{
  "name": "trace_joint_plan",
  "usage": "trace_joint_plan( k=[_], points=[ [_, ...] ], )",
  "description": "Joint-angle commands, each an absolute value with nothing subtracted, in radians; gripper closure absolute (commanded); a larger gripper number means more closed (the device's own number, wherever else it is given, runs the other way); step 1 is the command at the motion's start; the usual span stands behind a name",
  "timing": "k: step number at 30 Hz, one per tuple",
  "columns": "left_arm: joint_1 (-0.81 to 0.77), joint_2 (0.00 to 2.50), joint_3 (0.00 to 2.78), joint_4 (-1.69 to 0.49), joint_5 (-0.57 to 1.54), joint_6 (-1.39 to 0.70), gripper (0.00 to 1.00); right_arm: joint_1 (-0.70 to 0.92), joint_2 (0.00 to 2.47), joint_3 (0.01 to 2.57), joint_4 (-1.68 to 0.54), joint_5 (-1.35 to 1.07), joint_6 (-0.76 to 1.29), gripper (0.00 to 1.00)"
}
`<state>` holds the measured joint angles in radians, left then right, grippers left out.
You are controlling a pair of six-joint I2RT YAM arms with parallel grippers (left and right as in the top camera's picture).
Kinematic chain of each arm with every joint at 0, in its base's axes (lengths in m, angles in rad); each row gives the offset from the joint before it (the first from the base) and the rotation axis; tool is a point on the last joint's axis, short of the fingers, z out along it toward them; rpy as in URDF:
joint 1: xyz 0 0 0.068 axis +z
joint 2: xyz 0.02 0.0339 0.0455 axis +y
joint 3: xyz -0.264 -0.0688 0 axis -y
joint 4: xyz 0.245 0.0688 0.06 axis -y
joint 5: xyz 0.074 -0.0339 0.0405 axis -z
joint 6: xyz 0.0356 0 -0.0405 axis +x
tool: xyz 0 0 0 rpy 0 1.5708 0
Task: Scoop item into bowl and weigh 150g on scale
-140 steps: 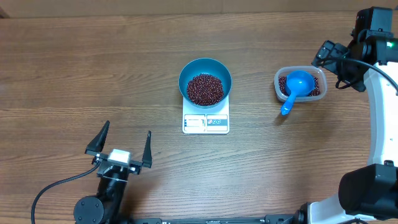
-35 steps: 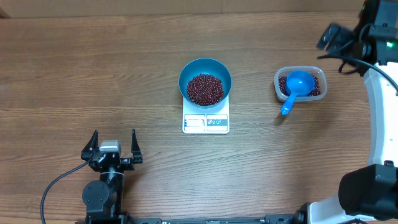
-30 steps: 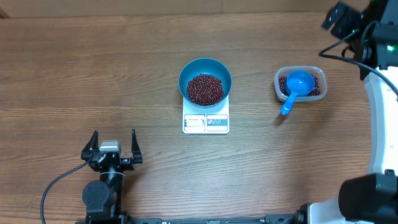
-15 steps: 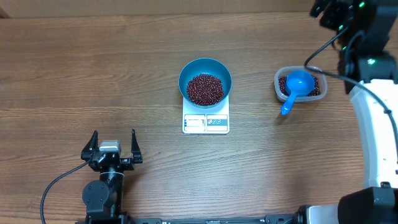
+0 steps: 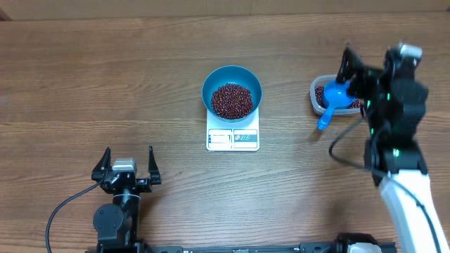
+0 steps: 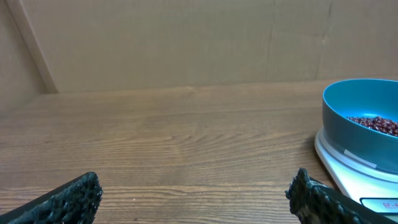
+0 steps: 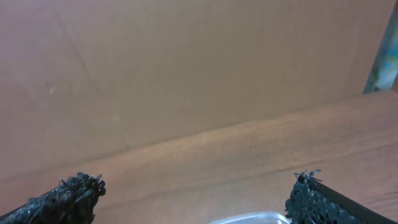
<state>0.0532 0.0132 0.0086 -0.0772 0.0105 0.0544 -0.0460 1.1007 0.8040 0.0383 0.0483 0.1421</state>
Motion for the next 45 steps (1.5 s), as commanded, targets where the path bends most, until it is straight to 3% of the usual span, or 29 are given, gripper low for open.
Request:
trace_joint_plan(
  k=[1, 15, 21, 29, 37, 45],
  points=[
    [0.06, 0.004, 0.005, -0.078, 0.001, 0.064, 0.0, -0.046, 0.977, 0.69, 0.055, -0.001, 0.073, 0.0],
    [0.06, 0.004, 0.005, -0.078, 0.001, 0.064, 0.0, -0.07, 0.29, 0.149, 0.127, -0.053, 0.07, 0.0],
    [0.06, 0.004, 0.005, -0.078, 0.001, 0.064, 0.0, -0.108, 0.123, 0.024, 0.123, -0.119, 0.07, 0.0],
    [0.06, 0.004, 0.005, -0.078, 0.001, 0.064, 0.0, -0.119, 0.003, 0.008, -0.076, -0.122, 0.015, 0.0],
    [0.06, 0.004, 0.005, -0.078, 0.001, 0.064, 0.0, -0.119, 0.003, 0.008, -0.078, -0.114, -0.13, 0.0],
    [0.06, 0.004, 0.005, -0.078, 0.001, 0.064, 0.01, -0.119, 0.003, 0.008, -0.079, -0.113, -0.132, 0.0]
  ],
)
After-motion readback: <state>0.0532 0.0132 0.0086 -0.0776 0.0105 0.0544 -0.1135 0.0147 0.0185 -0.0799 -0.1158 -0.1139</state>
